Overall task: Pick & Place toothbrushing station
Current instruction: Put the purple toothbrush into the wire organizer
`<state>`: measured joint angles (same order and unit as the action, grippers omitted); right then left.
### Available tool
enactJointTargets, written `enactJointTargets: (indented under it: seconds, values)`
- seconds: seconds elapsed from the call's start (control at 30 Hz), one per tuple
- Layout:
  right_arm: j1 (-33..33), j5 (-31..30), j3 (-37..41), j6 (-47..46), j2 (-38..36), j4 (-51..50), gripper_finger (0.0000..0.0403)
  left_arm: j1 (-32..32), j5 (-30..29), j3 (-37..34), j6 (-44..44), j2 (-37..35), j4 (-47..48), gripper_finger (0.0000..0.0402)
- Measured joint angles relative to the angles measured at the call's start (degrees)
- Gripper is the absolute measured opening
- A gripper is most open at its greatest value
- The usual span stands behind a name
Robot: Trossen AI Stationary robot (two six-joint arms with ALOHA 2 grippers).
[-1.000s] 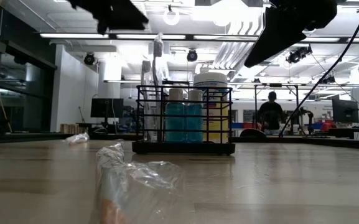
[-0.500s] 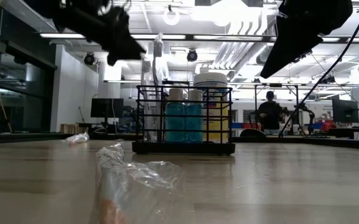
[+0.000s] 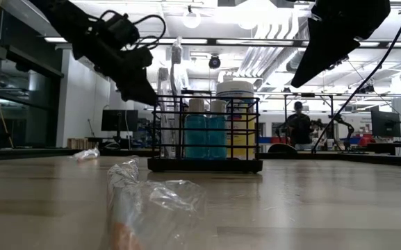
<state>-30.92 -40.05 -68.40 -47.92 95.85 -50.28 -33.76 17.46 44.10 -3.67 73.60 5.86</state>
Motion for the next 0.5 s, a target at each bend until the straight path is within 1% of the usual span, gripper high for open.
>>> enactJointTargets:
  seconds: [0.1, 0.3, 0.4, 0.5]
  values:
    - [0.0, 0.01, 0.0, 0.03, 0.0, -0.07, 0.0105, 0.0, 1.46, -0.02, -1.56, 0.81, 1.62, 0.0143]
    - [0.28, 0.07, 0.0, 0.05, 0.01, -0.18, 0.0105, -0.26, 1.5, -0.06, -2.42, 2.52, 6.37, 0.0143]
    - [0.28, 0.48, 0.0, -0.04, 0.01, -0.17, 0.0105, -0.58, 1.98, -0.07, -2.52, 4.11, 7.04, 0.0143]
    - [0.31, 1.3, 0.0, -0.69, 0.02, -0.15, 0.0105, -0.81, 3.64, -0.07, -3.0, 6.03, 7.15, 0.0143]
